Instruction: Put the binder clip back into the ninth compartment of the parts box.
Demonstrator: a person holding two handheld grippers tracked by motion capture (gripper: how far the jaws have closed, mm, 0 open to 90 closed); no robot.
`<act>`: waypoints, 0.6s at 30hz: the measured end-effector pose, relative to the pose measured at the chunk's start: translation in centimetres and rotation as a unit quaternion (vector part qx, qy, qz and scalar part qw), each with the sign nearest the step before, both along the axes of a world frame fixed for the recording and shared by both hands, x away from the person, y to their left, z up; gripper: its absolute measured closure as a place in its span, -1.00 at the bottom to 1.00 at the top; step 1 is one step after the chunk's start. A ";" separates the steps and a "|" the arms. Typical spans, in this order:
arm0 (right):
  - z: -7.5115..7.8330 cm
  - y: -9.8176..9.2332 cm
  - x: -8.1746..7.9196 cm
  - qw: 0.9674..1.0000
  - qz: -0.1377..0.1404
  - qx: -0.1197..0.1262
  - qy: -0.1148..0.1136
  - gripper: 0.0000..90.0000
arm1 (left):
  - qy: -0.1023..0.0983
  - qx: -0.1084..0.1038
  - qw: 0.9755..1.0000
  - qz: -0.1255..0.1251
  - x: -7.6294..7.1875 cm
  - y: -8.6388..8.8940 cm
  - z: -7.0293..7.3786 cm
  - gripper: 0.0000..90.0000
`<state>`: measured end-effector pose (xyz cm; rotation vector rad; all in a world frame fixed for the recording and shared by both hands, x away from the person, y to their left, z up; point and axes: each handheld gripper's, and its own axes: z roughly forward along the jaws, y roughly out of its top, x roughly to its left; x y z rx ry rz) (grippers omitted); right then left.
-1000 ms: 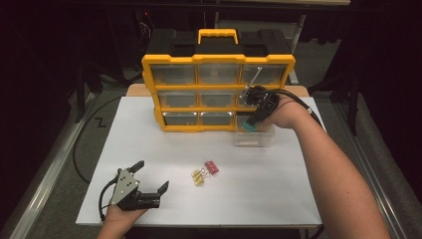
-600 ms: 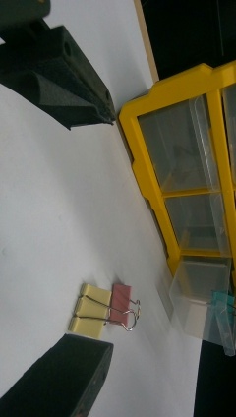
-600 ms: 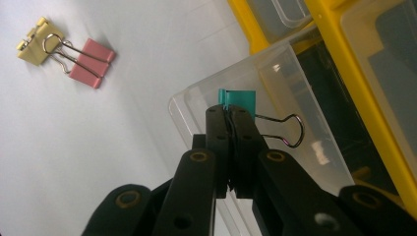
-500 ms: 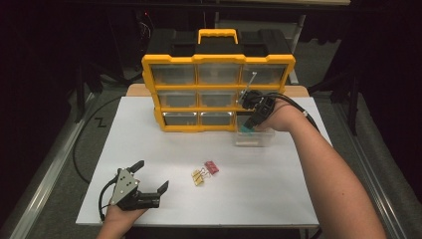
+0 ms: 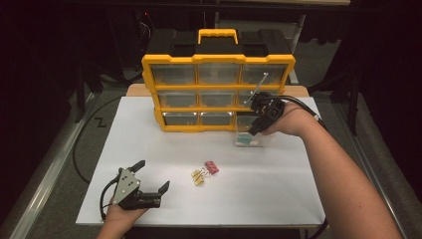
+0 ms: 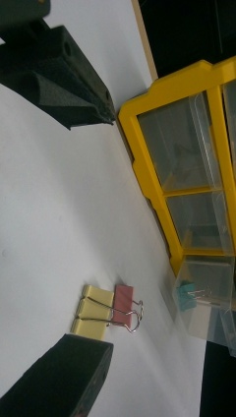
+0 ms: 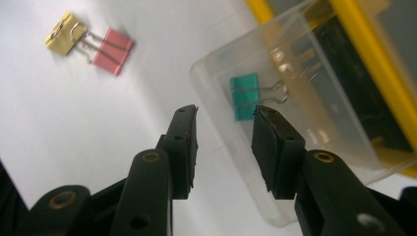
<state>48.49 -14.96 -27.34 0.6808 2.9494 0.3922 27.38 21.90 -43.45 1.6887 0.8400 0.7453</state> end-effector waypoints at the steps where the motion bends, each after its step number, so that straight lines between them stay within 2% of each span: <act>1: -0.2 -0.2 -0.3 1.000 0.005 -0.003 0.002 0.39 | 0.000 0.002 1.000 0.000 0.0 0.0 0.0 -0.99; 12: -1.0 -1.5 -2.6 1.000 0.010 -0.006 0.013 0.33 | -0.003 0.014 1.000 -0.004 0.0 -0.3 0.0 -0.99; 18: -1.5 -1.8 -3.8 1.000 0.015 -0.009 0.017 0.32 | -0.003 0.008 1.000 0.000 0.1 0.1 0.1 -0.99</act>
